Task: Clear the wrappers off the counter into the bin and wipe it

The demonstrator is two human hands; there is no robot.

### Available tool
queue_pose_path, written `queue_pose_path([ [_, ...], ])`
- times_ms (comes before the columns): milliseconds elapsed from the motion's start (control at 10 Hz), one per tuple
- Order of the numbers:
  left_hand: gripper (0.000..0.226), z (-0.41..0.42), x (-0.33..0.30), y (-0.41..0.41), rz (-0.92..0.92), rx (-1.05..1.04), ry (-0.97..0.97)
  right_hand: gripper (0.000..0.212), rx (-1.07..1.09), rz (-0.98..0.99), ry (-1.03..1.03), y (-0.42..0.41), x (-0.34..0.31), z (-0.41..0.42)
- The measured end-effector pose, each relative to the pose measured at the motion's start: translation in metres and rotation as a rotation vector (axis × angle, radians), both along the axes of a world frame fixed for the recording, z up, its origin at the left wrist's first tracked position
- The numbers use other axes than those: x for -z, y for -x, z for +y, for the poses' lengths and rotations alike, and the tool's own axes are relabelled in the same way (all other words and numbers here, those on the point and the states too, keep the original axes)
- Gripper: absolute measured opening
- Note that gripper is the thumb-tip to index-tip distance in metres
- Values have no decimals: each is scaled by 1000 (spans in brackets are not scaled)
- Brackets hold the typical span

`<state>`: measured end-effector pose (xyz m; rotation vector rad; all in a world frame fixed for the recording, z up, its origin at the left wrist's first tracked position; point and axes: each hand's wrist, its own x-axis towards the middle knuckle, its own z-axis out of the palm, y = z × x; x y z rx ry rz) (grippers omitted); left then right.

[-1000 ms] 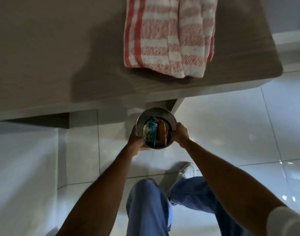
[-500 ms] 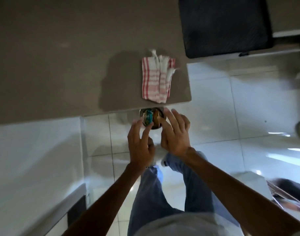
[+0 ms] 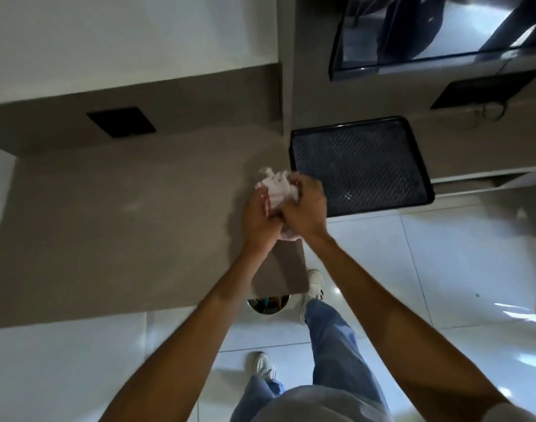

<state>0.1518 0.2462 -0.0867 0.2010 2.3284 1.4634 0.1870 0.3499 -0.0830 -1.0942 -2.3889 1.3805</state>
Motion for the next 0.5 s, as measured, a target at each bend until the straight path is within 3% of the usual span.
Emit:
queue_pose_path([
  [100, 62, 71, 1, 34, 40, 31, 12, 45, 86, 43, -44, 30, 11, 74],
  [200, 40, 134, 12, 61, 84, 136, 127, 42, 116, -8, -17, 62, 36, 134],
  [300, 32, 168, 28, 83, 91, 295, 368, 40, 88, -76, 62, 82, 64, 165],
  [400, 45, 175, 28, 91, 84, 408, 502, 40, -34, -243, -23, 88, 70, 170],
  [500, 45, 144, 7, 73, 292, 352, 453, 44, -110, -160, -444, 70, 52, 144],
])
